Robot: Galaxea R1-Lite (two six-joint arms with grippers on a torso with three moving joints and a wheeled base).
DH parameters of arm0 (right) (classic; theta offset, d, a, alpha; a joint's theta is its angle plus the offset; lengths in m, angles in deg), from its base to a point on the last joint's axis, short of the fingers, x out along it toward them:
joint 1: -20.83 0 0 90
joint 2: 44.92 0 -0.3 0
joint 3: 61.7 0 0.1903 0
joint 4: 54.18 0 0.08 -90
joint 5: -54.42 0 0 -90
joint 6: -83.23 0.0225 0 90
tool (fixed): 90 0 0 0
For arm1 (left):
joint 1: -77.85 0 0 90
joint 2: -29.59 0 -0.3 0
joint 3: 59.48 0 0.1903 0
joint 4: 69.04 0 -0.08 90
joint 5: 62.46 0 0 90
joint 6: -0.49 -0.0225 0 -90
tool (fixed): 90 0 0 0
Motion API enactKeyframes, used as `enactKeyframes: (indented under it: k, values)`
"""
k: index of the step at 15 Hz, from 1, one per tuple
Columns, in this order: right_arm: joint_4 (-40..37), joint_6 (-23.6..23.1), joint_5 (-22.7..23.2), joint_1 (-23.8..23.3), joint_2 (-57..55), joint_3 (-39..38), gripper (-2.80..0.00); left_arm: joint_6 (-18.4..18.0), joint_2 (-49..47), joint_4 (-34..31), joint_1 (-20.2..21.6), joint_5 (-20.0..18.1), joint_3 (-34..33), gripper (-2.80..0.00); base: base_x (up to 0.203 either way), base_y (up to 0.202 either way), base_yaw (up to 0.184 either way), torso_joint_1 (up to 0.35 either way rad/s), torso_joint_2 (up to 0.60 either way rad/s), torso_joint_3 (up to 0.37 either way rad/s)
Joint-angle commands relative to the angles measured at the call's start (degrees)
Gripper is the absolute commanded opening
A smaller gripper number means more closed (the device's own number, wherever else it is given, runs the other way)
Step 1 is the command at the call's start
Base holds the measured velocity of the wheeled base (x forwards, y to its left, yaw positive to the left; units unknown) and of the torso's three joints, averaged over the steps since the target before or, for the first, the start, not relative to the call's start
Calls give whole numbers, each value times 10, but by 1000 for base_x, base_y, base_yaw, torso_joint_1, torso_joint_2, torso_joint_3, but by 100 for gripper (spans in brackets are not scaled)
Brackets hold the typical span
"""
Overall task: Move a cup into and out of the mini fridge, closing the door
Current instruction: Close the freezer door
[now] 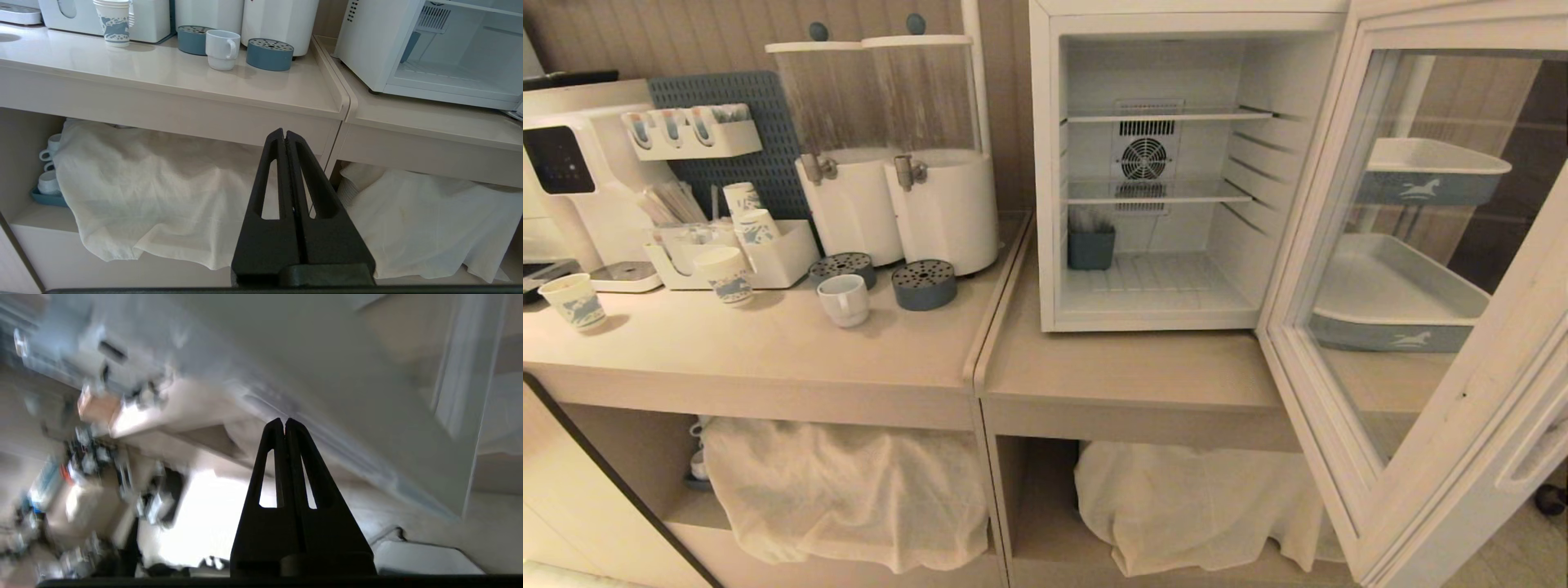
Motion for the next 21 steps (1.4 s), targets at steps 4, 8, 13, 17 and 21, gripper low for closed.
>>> enactKeyframes:
  k: [4,8,13,17,21]
  values:
    - [-15,7,12,-34,81,-16,-280,1,3,1,0,1,-23,-280,0,0,0,0,0,0]
    - [-121,-9,28,-26,120,45,-280,1,3,1,0,0,-23,-280,0,0,0,0,0,0]
    - [-130,-38,35,-16,123,57,-280,1,3,1,0,0,-23,-280,0,0,0,0,0,0]
    - [-29,2,-27,-13,101,55,-280,1,3,1,0,0,-23,-280,0,0,0,0,0,0]
    - [-16,23,-187,-11,111,16,-280,1,3,1,0,0,-23,-280,0,0,0,0,0,0]
